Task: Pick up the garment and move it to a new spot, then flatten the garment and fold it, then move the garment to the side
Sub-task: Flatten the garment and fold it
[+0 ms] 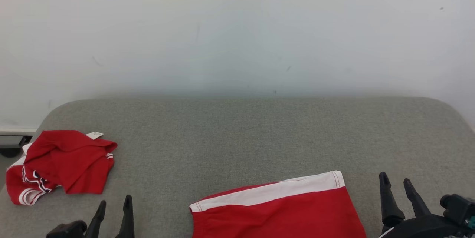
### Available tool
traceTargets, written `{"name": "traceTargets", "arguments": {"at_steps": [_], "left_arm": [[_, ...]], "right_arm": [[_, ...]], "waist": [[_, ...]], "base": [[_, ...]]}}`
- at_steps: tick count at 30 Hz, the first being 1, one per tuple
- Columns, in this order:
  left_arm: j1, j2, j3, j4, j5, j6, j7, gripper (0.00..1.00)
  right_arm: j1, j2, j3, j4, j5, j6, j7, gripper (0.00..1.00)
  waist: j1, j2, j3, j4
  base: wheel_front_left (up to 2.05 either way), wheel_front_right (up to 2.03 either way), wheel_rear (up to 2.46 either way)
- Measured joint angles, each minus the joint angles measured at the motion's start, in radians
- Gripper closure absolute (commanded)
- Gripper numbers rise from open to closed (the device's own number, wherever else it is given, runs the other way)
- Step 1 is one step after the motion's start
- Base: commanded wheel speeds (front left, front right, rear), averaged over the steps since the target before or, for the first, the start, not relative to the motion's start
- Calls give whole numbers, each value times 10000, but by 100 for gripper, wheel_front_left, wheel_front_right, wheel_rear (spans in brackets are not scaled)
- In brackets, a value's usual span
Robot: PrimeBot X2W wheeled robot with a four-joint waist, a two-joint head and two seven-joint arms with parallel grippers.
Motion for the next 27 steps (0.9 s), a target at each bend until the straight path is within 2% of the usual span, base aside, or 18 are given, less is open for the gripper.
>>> {"name": "traceTargets", "arguments": {"at_steps": [6,11,18,27], "left_arm": [[529,209,-414,-558,742,-2,61,0],[676,257,-349,-878,1289,-2,63,0],[688,251,-261,-1312,1868,-2,94,0],[730,150,-263,-1620,2086,-2,514,0]], "right_arm": [[10,-6,290,378,-10,297,-165,0],[179,-12,240,673,-10,368,-295,0],[155,-21,238,811,-4,585,-445,0],[150,-13,232,1116,117,673,-514,0]], "waist": [[0,0,-5,-368],[0,0,60,-547],[0,0,124,-552],[0,0,184,-428]], "base": [[0,0,0],[0,0,0],[0,0,0],[0,0,0]]}}
